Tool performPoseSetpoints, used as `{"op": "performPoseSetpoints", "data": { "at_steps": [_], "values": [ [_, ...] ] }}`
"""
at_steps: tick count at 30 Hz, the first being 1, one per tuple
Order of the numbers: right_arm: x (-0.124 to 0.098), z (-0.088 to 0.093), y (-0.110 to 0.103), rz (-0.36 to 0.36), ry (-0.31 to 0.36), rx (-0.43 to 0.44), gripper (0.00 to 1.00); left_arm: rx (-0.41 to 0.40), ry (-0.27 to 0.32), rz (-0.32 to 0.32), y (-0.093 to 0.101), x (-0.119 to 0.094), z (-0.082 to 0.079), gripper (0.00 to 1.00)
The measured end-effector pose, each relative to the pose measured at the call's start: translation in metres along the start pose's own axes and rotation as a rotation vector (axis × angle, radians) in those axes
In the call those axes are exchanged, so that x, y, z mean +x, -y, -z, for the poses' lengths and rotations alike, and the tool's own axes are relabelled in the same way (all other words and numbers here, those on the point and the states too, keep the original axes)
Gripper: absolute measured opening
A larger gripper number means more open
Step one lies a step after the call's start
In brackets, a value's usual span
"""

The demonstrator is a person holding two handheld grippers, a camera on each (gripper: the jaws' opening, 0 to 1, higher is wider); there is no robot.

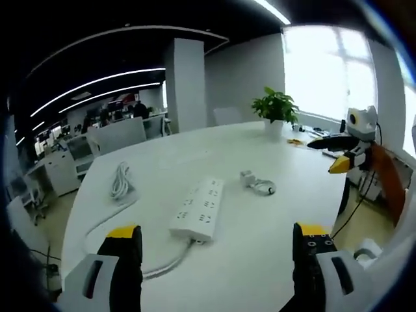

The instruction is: Straighten the power strip on the desk, plug the charger into it

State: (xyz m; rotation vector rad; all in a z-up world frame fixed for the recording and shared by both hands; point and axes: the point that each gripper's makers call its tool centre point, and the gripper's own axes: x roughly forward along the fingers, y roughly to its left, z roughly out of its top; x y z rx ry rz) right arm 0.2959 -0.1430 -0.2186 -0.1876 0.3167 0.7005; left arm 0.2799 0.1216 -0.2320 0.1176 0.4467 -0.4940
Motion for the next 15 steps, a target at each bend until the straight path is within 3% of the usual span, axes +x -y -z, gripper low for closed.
{"op": "performPoseSetpoints", "data": {
  "at_steps": [6, 10, 15],
  "values": [
    [0.006, -0.007, -0.01, -0.022, 0.013, -0.035, 0.83, 0.011, -0.028, 0.015, 0.001, 0.002, 0.007, 0.96],
    [0.011, -0.009, -0.02, -0.047, 0.017, -0.07, 0.89, 0.038, -0.035, 0.016, 0.0, 0.01, 0.008, 0.96],
    [0.017, -0.008, -0.022, -0.063, 0.001, -0.071, 0.86, 0.043, -0.07, 0.016, -0.003, 0.016, 0.006, 0.96]
  ]
}}
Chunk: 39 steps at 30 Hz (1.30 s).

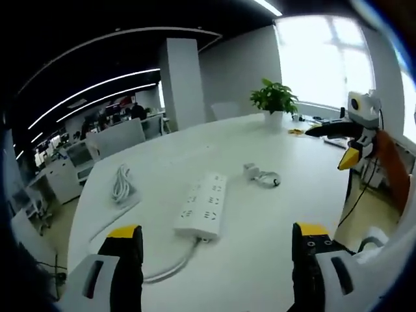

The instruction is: Straighten the power strip on the desk, plug the charger into it

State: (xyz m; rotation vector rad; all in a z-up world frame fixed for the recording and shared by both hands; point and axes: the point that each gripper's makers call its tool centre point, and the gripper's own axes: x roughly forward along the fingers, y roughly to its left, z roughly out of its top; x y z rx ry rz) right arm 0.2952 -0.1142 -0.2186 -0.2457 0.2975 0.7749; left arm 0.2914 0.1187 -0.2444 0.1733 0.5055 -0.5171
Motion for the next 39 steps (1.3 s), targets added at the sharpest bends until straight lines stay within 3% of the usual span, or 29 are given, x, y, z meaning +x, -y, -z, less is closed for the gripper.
{"op": "performPoseSetpoints", "data": {
  "at_steps": [9, 24, 37, 39],
  "values": [
    [0.002, 0.005, 0.013, 0.021, 0.002, 0.042, 0.84, -0.06, -0.037, 0.002, -0.006, 0.011, 0.001, 0.96],
    [0.001, 0.005, 0.022, 0.032, 0.007, 0.067, 0.82, -0.002, -0.063, 0.018, -0.001, 0.02, -0.002, 0.95],
    [-0.005, 0.0, 0.022, 0.045, 0.011, 0.053, 0.81, -0.014, -0.059, 0.016, -0.005, 0.025, -0.003, 0.94],
    [-0.004, 0.0, 0.021, 0.043, 0.014, 0.056, 0.81, -0.018, -0.067, 0.021, -0.006, 0.028, -0.003, 0.9]
  ]
}}
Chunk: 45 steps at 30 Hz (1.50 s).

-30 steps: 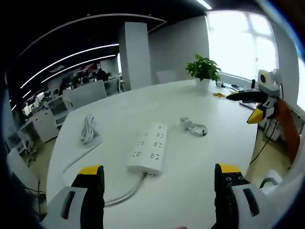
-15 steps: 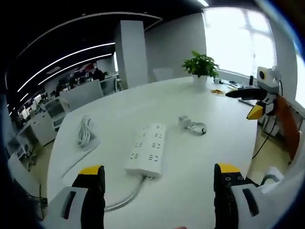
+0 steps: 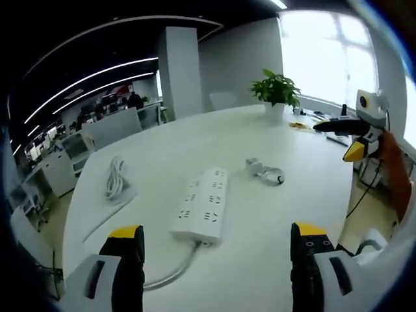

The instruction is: Straighten the power strip on the desk, plug the charger into it

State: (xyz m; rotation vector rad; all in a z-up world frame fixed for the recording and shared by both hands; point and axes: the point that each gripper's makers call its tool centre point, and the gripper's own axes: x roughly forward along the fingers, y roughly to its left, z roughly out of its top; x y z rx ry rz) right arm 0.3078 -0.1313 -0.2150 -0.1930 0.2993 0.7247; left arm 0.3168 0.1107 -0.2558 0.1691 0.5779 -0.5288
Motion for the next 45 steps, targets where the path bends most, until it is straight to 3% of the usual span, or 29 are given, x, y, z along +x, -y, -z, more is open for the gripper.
{"op": "performPoseSetpoints", "data": {
  "at_steps": [8, 15, 20, 33, 45],
  "values": [
    [0.001, -0.001, 0.0, -0.007, 0.005, -0.002, 0.81, 0.002, 0.002, -0.004, 0.001, 0.003, -0.005, 0.96],
    [0.007, 0.004, -0.002, -0.031, -0.012, 0.005, 0.78, 0.007, -0.004, -0.002, 0.002, 0.002, -0.002, 0.96],
    [0.009, -0.003, -0.009, -0.061, 0.02, 0.022, 0.82, 0.011, -0.006, 0.001, 0.003, 0.004, -0.005, 0.96],
    [0.007, 0.006, 0.0, -0.037, -0.014, 0.02, 0.81, 0.043, -0.039, 0.029, 0.008, 0.018, -0.003, 0.95],
    [0.006, 0.007, 0.004, -0.03, -0.007, 0.038, 0.81, 0.03, -0.037, -0.002, -0.005, 0.028, -0.006, 0.91]
  ]
}}
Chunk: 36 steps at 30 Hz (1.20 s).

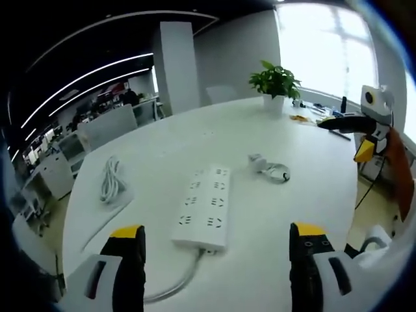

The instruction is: Straighten the power strip on the desk, plug the charger into it

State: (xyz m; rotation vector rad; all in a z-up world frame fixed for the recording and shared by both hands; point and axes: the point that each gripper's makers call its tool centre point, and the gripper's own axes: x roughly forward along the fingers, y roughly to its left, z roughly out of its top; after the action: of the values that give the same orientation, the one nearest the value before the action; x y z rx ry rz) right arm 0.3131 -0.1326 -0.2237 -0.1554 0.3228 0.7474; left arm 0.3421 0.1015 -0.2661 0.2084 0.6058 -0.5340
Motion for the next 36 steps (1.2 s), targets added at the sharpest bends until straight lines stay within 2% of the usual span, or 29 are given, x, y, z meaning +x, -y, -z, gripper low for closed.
{"op": "performPoseSetpoints", "data": {
  "at_steps": [16, 26, 31, 36],
  "values": [
    [0.0, -0.002, -0.007, -0.007, -0.002, -0.004, 0.8, 0.006, -0.03, 0.01, -0.013, 0.03, 0.003, 0.92],
    [0.0, -0.002, -0.008, -0.013, 0.006, 0.006, 0.8, 0.013, -0.101, 0.062, -0.011, 0.069, 0.009, 0.91],
    [0.0, -0.002, -0.007, -0.012, 0.007, 0.01, 0.8, 0.025, -0.143, 0.051, -0.012, 0.085, 0.017, 0.91],
    [0.002, -0.002, -0.009, -0.025, 0.011, 0.018, 0.8, 0.023, -0.159, 0.057, -0.009, 0.099, 0.018, 0.89]
  ]
}}
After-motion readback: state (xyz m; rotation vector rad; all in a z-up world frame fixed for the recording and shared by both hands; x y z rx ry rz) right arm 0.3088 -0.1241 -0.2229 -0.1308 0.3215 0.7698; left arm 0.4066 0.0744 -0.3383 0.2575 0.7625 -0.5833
